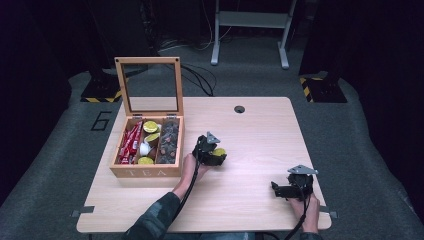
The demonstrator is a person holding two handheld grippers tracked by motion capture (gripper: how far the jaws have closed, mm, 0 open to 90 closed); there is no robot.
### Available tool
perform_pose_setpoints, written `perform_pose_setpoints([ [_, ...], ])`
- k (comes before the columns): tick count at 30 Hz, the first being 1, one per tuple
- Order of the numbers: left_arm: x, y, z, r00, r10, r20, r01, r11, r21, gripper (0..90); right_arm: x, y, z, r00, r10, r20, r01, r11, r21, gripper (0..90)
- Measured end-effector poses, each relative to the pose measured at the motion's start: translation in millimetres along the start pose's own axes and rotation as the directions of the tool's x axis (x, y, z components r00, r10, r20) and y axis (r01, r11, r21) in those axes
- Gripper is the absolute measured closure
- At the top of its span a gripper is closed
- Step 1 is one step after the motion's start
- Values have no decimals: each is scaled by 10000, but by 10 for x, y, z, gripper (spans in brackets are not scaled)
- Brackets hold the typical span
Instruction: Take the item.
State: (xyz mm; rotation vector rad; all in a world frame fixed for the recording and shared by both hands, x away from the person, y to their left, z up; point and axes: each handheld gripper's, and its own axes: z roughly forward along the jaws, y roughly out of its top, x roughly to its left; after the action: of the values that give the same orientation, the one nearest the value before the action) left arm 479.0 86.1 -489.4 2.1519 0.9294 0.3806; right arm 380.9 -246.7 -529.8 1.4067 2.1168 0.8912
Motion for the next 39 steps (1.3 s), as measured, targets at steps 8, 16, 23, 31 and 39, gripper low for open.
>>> perform_pose_setpoints([
  [8, 16, -11, 56, 10000, 6, 29, -7, 9999, 111, 398, 1, 0, 0, 10000, 28, -22, -28, 10000, 3, 0],
  [16, 9, -23, 96, 10000, -40, 67, 39, 9999, 149, 398, 1, 0, 1, 10000, 21, -16, -21, 10000, -1, 0],
  [23, 9, -22, 99, 10000, -36, 84, 35, 9999, 142, 397, 0, 0, 1, 10000, 8, -15, -8, 10000, -6, 0],
  [31, 5, -24, 98, 9998, -28, 175, 26, 9999, 159, 396, 1, 0, 0, 10000, 39, -31, -39, 10000, 1, 0],
  [39, -3, 18, 55, 9997, -18, 230, 15, 9999, 171, 347, 2, 0, 0, 10000, 43, -26, -43, 10000, 0, 0],
])
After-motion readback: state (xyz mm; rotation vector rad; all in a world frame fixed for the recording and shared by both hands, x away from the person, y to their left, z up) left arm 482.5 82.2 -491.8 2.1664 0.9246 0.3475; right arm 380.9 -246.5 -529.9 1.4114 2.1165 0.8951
